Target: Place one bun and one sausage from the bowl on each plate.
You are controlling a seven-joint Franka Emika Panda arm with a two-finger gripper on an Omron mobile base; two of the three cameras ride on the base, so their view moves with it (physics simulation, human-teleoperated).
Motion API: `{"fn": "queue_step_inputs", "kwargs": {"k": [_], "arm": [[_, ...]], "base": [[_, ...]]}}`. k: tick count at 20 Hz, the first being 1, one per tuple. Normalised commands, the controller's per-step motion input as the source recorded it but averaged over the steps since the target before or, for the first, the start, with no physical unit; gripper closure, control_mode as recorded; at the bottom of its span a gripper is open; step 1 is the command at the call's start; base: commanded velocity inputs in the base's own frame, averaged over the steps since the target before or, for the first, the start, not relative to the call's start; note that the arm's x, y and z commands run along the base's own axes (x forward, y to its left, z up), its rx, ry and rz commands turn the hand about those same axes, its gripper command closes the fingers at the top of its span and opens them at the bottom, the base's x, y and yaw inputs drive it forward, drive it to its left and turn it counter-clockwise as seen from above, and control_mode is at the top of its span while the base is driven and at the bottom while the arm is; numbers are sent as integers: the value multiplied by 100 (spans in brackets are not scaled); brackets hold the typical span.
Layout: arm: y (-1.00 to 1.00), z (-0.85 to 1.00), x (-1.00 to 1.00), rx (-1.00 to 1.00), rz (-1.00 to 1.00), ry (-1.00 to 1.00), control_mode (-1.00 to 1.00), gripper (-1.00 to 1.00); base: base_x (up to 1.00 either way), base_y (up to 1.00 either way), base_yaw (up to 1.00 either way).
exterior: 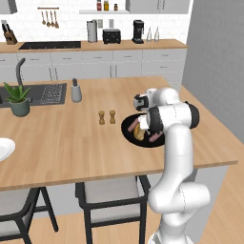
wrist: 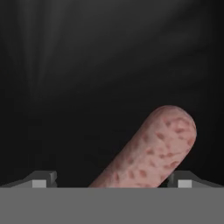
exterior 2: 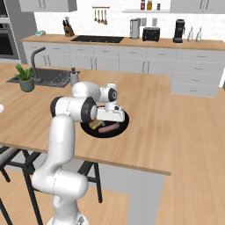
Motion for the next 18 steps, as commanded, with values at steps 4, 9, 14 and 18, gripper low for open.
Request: {"fn": "queue_step_inputs", "kwargs": {"k": [4, 9, 14, 18], "arm": [[0, -16, -32, -3, -9, 4, -100, -100], [17, 0, -46, -19, -16, 11, -100, -100], [0, -17, -28, -4, -8, 2, -100, 100], [1, -20, -6, 0, 0, -5, -100, 100]], "base": [[0, 0, 0], [0, 0, 0], [0, 0, 0], [0, 0, 0]]}}
